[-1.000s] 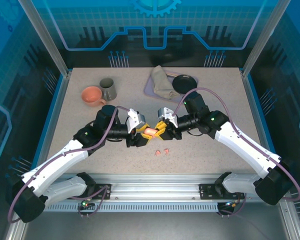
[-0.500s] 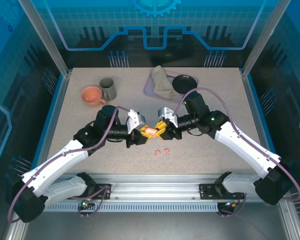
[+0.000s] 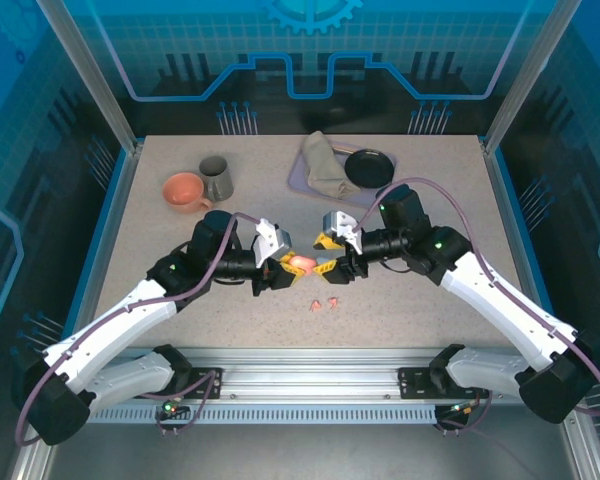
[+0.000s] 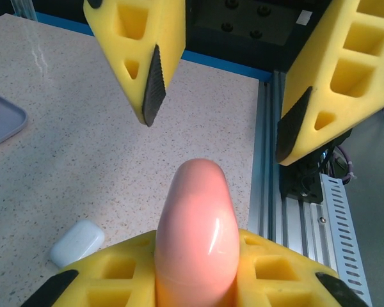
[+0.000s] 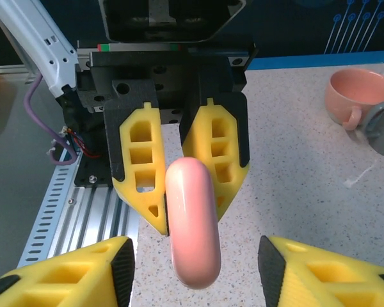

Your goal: Insert the wireless bluetooth earbuds into the charging case

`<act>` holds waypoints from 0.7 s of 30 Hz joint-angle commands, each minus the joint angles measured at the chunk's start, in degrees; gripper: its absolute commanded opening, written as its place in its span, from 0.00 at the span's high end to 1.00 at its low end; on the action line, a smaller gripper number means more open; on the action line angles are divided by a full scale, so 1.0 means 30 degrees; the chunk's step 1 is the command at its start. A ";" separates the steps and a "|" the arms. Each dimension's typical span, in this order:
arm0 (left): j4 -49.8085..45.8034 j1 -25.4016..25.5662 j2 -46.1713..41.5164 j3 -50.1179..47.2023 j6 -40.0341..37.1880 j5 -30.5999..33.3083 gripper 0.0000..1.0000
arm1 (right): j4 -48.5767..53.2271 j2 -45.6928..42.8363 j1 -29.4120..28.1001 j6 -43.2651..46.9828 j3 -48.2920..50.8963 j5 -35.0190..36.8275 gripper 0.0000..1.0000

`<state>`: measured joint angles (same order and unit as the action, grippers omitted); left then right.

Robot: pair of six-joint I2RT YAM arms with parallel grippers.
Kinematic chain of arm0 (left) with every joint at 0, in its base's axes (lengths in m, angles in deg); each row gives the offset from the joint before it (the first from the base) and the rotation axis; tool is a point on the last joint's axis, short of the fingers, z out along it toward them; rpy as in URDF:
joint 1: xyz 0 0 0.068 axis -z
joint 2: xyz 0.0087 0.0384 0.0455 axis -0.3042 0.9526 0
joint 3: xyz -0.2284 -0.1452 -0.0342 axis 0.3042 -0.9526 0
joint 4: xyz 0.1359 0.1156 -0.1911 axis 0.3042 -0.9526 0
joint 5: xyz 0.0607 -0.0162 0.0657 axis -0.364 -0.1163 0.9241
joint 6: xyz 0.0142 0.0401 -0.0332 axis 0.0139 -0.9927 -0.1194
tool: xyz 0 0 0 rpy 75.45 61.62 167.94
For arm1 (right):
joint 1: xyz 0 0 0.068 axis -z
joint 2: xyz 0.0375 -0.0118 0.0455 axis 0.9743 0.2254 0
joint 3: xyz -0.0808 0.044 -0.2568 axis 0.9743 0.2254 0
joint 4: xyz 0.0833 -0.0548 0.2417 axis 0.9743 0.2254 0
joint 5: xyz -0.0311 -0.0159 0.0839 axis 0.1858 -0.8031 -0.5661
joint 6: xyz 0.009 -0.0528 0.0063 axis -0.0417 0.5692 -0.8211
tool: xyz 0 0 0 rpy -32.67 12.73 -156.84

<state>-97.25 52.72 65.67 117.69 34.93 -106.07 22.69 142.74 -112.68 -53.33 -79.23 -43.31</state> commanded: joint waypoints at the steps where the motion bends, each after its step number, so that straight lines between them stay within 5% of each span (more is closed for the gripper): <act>1: -0.0230 0.0167 -0.0158 0.0548 -0.0501 -0.0020 0.96 | 0.0152 0.0138 -0.0429 0.0124 0.0022 0.0534 0.41; 21: -0.0420 0.0313 -0.0077 0.0721 -0.0505 -0.0056 1.00 | -0.0252 0.1050 -0.1163 0.0152 -0.0258 0.1860 0.41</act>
<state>-97.79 53.15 65.67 118.00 34.93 -106.03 22.39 145.77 -115.32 -53.13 -79.23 -38.92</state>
